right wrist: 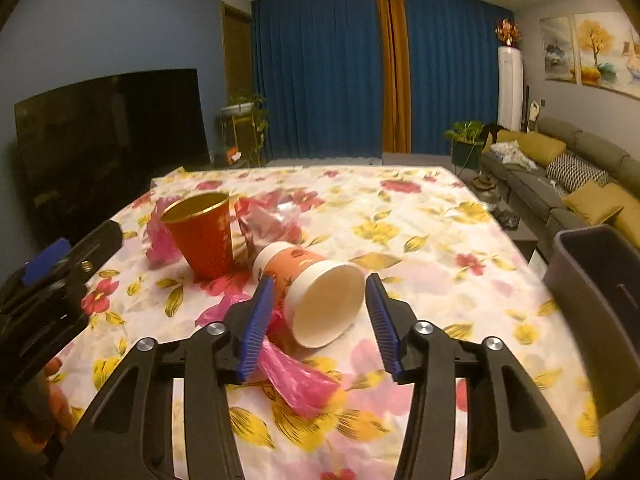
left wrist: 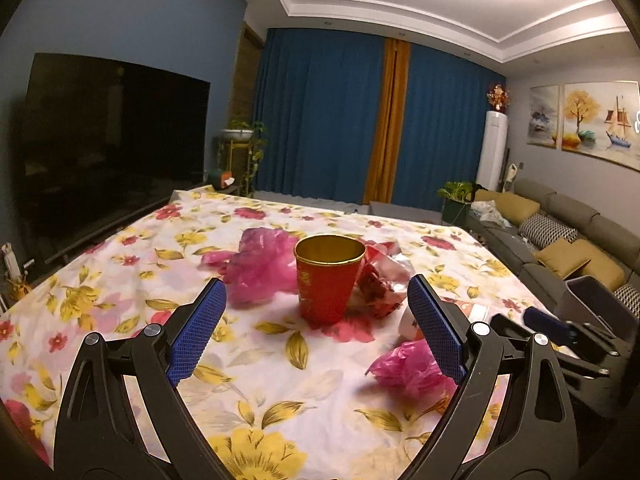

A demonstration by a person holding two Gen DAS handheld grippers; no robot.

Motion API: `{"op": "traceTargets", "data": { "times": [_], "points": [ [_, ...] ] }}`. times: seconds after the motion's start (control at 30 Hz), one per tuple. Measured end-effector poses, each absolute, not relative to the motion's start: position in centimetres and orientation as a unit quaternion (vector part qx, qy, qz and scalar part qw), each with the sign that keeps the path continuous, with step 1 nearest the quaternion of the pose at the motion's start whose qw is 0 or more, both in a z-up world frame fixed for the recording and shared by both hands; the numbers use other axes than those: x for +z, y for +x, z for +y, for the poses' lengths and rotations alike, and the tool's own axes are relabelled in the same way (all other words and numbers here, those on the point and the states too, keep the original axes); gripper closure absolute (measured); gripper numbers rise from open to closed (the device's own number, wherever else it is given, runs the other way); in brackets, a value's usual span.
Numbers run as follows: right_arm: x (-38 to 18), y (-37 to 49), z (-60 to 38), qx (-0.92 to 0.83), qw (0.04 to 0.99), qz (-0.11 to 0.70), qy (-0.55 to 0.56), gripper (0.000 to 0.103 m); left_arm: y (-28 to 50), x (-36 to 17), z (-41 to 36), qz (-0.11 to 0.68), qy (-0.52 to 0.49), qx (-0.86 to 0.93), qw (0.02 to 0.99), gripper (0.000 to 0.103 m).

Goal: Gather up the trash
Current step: 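Grasp the white-and-orange paper cup rim with the right tool, then grasp the pink plastic bag with the left tool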

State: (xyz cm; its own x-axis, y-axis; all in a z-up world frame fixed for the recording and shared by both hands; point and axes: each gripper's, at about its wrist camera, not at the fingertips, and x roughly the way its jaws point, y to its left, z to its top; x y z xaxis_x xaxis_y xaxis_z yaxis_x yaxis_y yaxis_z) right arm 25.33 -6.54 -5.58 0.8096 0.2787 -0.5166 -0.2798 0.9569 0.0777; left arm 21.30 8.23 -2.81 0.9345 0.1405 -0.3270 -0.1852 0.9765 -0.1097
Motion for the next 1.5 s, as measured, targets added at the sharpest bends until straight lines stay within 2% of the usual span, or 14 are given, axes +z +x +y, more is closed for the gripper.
{"op": "traceTargets", "data": {
  "times": [0.17,0.27,0.33,0.43,0.67,0.93,1.03,1.1,1.13,1.23,1.37,1.5],
  "points": [
    [-6.6,26.8,-6.0,0.148,0.946,0.289,0.001,0.064,21.1,-2.7,8.3,0.155,-0.064,0.095,0.981,0.013],
    [-7.0,27.9,-5.9,0.165,0.937,0.307,0.018,0.071,21.1,-2.8,8.4,0.153,-0.064,0.098,0.981,0.013],
    [-7.1,28.2,-5.8,0.179,0.933,0.313,0.024,0.086,21.2,-3.0,8.4,0.155,-0.065,0.095,0.981,0.013],
    [-7.0,28.1,-6.0,0.194,0.93,0.31,0.031,0.097,21.3,-3.2,8.2,0.158,-0.062,0.09,0.981,0.013],
    [-5.3,26.8,-8.7,0.176,0.946,0.267,0.053,0.099,21.7,-3.6,6.4,0.161,-0.044,0.047,0.985,0.013],
    [-2.9,25.0,-11.0,0.149,0.965,0.206,0.056,0.099,24.6,-4.7,3.4,0.225,-0.023,-0.035,0.974,0.013],
    [-2.5,24.8,-11.3,0.151,0.967,0.198,0.057,0.099,25.7,-5.3,2.8,0.255,-0.013,-0.05,0.966,0.024],
    [-2.4,24.7,-11.3,0.153,0.967,0.197,0.056,0.099,26.4,-5.8,2.6,0.277,-0.011,-0.06,0.959,0.038],
    [-2.4,24.7,-11.4,0.154,0.966,0.197,0.056,0.099,26.7,-6.0,2.5,0.286,-0.01,-0.063,0.956,0.041],
    [-2.4,24.5,-11.5,0.153,0.967,0.195,0.054,0.099,27.6,-6.6,2.3,0.312,-0.009,-0.076,0.947,0.058],
    [-2.4,24.6,-11.5,0.15,0.968,0.195,0.053,0.099,27.7,-6.9,1.8,0.318,-0.003,-0.096,0.943,0.08],
    [-2.4,24.5,-11.6,0.149,0.967,0.199,0.052,0.099,27.4,-6.7,1.5,0.31,0.001,-0.104,0.945,0.097]
  ]
}}
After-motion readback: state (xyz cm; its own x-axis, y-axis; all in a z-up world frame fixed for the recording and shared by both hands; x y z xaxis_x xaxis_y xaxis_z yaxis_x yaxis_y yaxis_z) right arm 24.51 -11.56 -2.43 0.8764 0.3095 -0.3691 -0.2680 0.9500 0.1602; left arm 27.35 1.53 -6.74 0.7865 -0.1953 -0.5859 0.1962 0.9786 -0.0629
